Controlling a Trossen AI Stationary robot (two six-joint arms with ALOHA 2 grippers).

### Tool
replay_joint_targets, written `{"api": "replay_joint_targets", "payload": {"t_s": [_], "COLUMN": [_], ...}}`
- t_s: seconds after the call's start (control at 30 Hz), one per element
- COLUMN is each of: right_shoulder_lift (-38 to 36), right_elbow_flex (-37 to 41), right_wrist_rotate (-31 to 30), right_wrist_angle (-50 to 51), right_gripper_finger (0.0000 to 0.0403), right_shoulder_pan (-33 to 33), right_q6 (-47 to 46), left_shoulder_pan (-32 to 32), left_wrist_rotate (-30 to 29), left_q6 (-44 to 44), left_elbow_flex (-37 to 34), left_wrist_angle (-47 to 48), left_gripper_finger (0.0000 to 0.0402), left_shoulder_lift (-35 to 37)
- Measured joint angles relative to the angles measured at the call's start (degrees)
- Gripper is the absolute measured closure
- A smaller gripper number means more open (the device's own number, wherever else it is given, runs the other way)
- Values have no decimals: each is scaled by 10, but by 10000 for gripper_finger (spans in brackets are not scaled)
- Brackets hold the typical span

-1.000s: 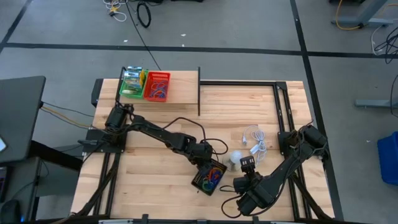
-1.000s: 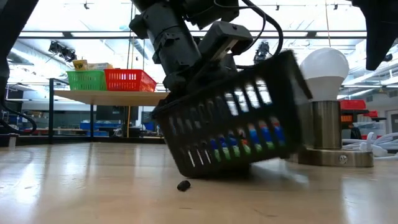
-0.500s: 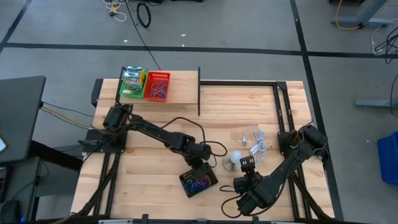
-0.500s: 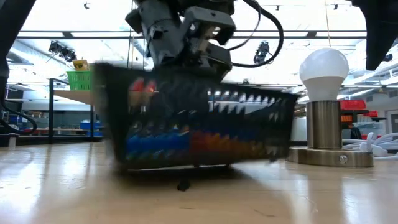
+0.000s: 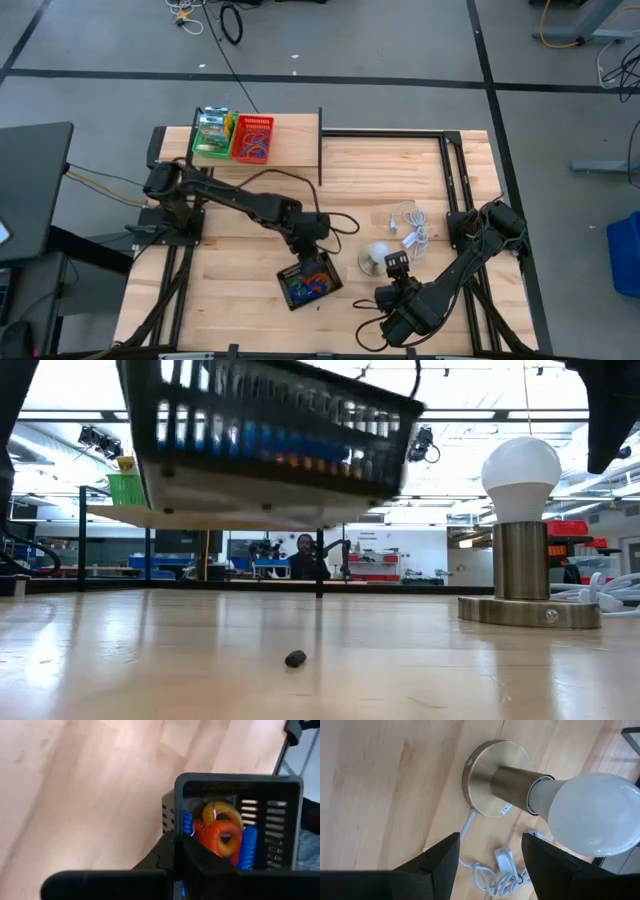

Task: Pick & Place Office Desk Supplies
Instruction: Put the black basket on the shelf

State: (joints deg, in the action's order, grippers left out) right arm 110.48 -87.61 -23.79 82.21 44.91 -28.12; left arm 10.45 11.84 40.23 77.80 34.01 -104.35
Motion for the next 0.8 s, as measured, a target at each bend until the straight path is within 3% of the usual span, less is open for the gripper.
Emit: {"api": "replay_joint_targets", "payload": {"t_s": [0.3, 0.57, 0.8], "right_shoulder_lift": [0, 0, 0], "right_elbow_flex": [0, 0, 0], "right_wrist_rotate": [3, 7, 7], "right_wrist_angle": [-17, -31, -33], "right_gripper_finger": [181, 181, 181], "right_shoulder_pan": [0, 0, -2], "right_q6": [5, 17, 20], "left_shoulder_pan": [-46, -117, -222], "left_wrist_rotate": [-82, -193, -191], "left_q6": [-19, -36, -77], "left_elbow_flex": [0, 0, 1], "left_wrist_angle": [76, 136, 139], "left_gripper_finger": [390, 390, 390], "left_shoulder_lift": [110, 215, 246]}}
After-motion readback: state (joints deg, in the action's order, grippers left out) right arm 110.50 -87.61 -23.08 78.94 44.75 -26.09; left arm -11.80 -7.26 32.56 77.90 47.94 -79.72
